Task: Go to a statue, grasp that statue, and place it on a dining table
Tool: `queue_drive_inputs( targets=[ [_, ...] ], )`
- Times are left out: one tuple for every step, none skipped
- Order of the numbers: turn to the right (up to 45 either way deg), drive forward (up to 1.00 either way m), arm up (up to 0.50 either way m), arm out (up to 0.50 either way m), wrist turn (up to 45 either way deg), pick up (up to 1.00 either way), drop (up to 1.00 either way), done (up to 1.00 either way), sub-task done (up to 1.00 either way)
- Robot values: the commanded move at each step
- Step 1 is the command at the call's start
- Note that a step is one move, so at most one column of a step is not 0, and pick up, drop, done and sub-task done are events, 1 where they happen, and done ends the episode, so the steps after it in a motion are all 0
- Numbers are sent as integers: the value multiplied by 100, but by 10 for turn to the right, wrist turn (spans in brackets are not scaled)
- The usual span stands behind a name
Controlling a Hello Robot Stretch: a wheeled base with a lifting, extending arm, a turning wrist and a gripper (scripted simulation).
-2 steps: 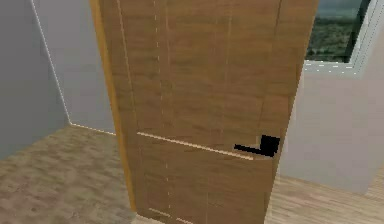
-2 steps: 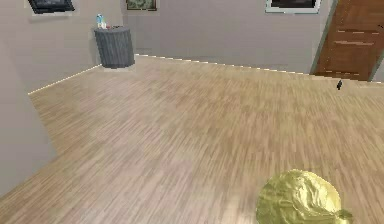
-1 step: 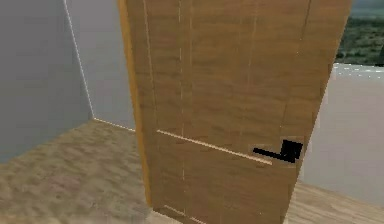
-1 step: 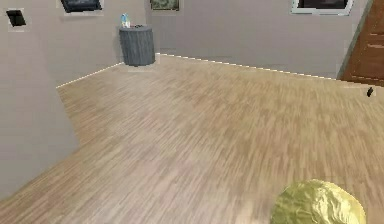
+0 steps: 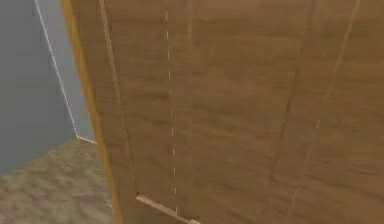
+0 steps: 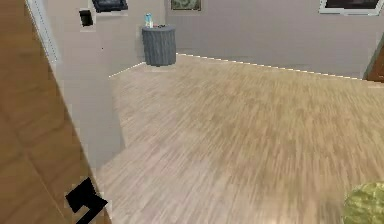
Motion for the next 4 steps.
queue_drive_inputs(
  targets=[
    [-450, 0, 0, 0, 0, 0, 0, 0, 0],
    [-60, 0, 0, 0, 0, 0, 0, 0, 0],
    [0, 75, 0, 0, 0, 0, 0, 0, 0],
    [-450, 0, 0, 0, 0, 0, 0, 0, 0]
  ],
)
